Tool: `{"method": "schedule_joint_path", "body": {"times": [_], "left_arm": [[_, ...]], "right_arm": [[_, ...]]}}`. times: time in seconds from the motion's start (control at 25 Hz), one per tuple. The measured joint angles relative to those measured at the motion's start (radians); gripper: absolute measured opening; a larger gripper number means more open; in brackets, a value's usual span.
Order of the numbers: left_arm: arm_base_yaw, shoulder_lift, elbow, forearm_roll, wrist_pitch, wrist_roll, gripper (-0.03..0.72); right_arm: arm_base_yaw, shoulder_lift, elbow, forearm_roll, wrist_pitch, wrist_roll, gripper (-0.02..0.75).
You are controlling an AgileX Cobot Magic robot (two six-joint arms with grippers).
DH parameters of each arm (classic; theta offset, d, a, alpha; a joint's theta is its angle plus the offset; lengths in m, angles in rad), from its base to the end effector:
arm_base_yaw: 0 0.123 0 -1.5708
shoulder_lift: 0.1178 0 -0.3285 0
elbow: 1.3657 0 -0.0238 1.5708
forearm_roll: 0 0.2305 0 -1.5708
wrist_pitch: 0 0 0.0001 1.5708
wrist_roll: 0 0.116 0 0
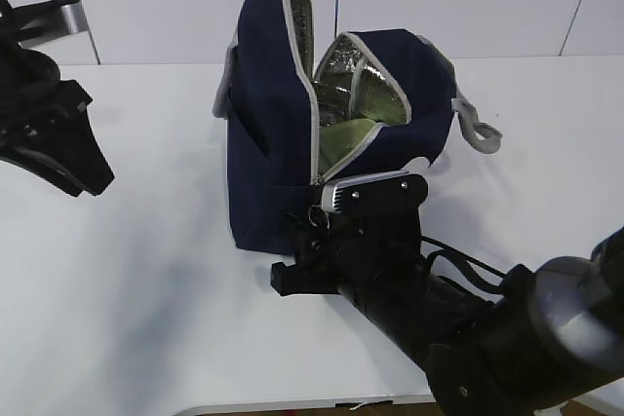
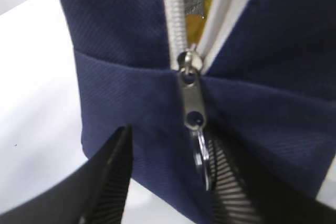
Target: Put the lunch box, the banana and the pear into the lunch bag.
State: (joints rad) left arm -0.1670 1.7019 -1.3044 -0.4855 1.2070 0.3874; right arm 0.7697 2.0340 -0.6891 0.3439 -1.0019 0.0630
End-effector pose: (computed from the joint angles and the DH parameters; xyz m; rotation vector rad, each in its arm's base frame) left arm 0.3048 -0.1027 0.2898 0.5756 2.9070 -0.6776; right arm 0.2963 0.2413 0.1544 -0.2782 1.8450 0.4469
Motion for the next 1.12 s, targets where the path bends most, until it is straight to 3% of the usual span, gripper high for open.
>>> {"method": "schedule_joint_path", "body": {"times": [0.4,0.64,0.96,1.12], "left_arm": [[0.0,0.0,0.0,0.0,0.0,0.0,0.235],[0.0,0.0,0.0,0.0,0.0,0.0,0.234],[0.0,0.0,0.0,0.0,0.0,0.0,0.234],[0.0,0.0,0.0,0.0,0.0,0.0,0.234]], "right_arm": [[0.0,0.0,0.0,0.004,0.0,0.001,0.333],[0.0,0.0,-0.001,0.004,0.0,0.001,0.238],[0.0,0.0,-0.001,0.004,0.0,0.001,0.209],[0.0,0.0,-0.001,0.004,0.0,0.001,0.144]]}}
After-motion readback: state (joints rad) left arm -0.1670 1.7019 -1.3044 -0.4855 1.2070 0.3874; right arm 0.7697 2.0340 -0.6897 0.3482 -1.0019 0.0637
